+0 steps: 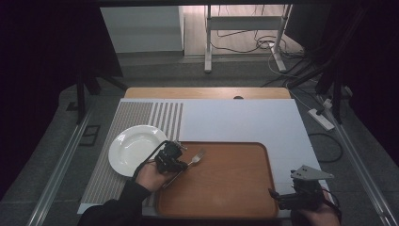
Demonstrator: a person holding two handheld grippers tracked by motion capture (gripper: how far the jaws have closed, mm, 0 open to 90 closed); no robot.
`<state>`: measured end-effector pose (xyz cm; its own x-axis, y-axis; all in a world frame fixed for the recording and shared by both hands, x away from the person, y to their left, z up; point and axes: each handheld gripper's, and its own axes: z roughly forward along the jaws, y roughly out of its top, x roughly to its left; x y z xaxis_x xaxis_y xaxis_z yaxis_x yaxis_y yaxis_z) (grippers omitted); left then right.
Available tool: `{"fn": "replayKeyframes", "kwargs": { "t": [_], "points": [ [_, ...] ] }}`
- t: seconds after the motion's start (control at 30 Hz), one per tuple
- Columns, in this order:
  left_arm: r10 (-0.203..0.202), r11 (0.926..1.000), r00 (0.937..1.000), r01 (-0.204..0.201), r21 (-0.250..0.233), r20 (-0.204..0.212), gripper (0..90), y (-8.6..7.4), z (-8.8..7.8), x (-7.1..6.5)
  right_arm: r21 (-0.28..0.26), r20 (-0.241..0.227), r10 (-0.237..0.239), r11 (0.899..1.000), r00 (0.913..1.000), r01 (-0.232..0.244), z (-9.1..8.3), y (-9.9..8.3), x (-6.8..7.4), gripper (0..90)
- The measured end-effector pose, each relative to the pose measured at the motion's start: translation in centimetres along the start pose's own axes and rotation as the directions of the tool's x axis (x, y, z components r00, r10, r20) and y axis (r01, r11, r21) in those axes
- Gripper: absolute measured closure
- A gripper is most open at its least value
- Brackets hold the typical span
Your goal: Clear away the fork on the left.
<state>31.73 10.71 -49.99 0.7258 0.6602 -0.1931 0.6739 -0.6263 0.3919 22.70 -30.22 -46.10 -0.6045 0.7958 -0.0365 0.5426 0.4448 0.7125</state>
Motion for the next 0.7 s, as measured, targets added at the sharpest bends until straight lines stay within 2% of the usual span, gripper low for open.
{"fn": "replayKeyframes", "kwargs": {
  "t": [0.13,0.27,0.33,0.4,0.5,0.6,0.7],
  "points": [
    [-0.009,0.9998,1.0000,0.009,0.015,-0.001,85.7,-0.8,0.4,-0.5,-0.003,-0.001,0.001,1.000,1.0000,-0.001,0.0,0.0,0.0,0.0],
    [0.007,0.9999,0.9999,-0.007,0.012,-0.012,84.0,-1.3,0.6,-0.9,0.000,0.000,-0.002,1.000,1.0000,0.002,0.0,0.0,0.0,0.0],
    [0.029,0.9994,0.9991,-0.029,-0.017,-0.032,81.0,-1.4,0.4,-1.2,0.001,0.000,-0.002,1.000,1.0000,0.002,0.0,0.0,0.0,0.0],
    [0.041,0.9970,0.9986,-0.043,-0.064,-0.033,78.7,-1.1,-0.1,-1.4,0.003,0.000,-0.002,1.000,1.0000,0.002,0.0,0.0,0.0,0.0],
    [0.047,0.9951,0.9989,-0.047,-0.087,-0.004,88.6,-0.6,-0.1,-1.7,0.002,-0.002,-0.003,1.000,1.0000,0.003,0.1,0.0,0.0,0.0],
    [0.076,0.9950,0.9969,-0.075,-0.066,0.016,89.4,-0.1,0.6,-2.1,0.003,-0.002,-0.004,1.000,1.0000,0.004,0.1,0.0,0.0,0.0],
    [0.092,0.9952,0.9957,-0.092,-0.033,-0.002,89.4,0.1,1.2,-2.1,0.002,-0.003,-0.004,1.000,1.0000,0.004,0.0,0.0,0.0,0.0]
  ]
}}
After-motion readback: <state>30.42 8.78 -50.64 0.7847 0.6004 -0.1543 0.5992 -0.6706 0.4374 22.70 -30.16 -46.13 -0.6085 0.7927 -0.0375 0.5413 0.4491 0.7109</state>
